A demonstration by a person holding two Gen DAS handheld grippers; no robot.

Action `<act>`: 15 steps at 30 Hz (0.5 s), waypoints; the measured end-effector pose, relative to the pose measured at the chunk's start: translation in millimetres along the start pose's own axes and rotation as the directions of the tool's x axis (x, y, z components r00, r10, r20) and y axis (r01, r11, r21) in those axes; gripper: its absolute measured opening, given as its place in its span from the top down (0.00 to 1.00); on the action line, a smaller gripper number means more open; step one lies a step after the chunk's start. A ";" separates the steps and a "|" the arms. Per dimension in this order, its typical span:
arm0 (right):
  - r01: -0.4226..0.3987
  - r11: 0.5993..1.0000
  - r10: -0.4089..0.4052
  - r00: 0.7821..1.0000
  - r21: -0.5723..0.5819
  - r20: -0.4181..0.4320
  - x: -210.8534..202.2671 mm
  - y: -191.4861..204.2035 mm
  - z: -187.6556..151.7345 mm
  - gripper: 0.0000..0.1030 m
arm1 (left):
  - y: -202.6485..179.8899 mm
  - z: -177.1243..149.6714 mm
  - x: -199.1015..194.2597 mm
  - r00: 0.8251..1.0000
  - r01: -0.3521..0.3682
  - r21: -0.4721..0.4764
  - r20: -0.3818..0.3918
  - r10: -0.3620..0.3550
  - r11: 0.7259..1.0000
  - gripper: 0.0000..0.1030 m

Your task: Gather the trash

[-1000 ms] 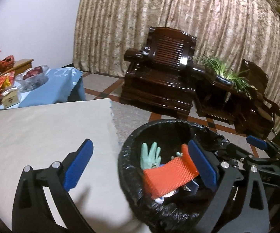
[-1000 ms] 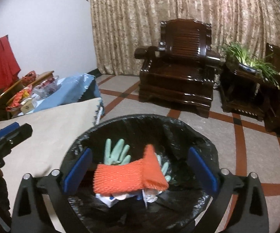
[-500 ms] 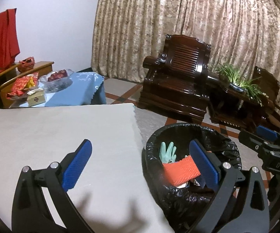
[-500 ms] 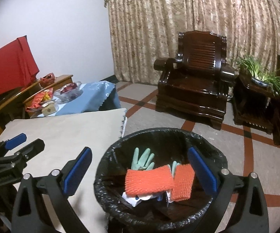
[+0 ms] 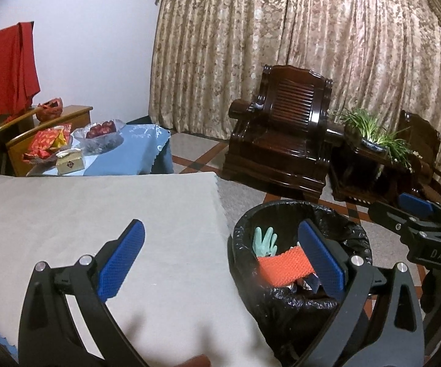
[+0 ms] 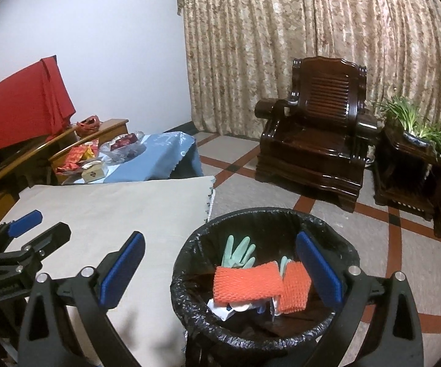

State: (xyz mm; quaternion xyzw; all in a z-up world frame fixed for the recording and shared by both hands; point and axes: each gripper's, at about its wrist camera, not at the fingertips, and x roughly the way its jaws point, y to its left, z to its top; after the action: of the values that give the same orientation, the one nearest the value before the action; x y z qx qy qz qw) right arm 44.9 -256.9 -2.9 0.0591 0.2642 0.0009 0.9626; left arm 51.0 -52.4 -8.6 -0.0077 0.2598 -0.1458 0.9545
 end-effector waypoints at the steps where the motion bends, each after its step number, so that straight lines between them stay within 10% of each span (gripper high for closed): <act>1: -0.002 1.000 0.002 1.000 -0.005 0.003 -2.1 1.0 0.4 0.06 | -0.5 0.4 -2.4 1.000 0.000 0.001 0.003 0.000 1.000 0.05; 15: -0.016 0.999 0.017 1.000 -0.038 0.023 -11.0 12.6 2.9 0.06 | -0.3 6.7 -18.2 1.000 -0.012 0.007 0.024 0.011 1.000 0.05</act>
State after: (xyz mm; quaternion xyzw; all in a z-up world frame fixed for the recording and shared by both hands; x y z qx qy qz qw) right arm 37.3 -245.1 6.6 0.0430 0.2526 0.0134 0.9665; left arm 39.4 -47.9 6.1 -0.0046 0.2479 -0.1411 0.9584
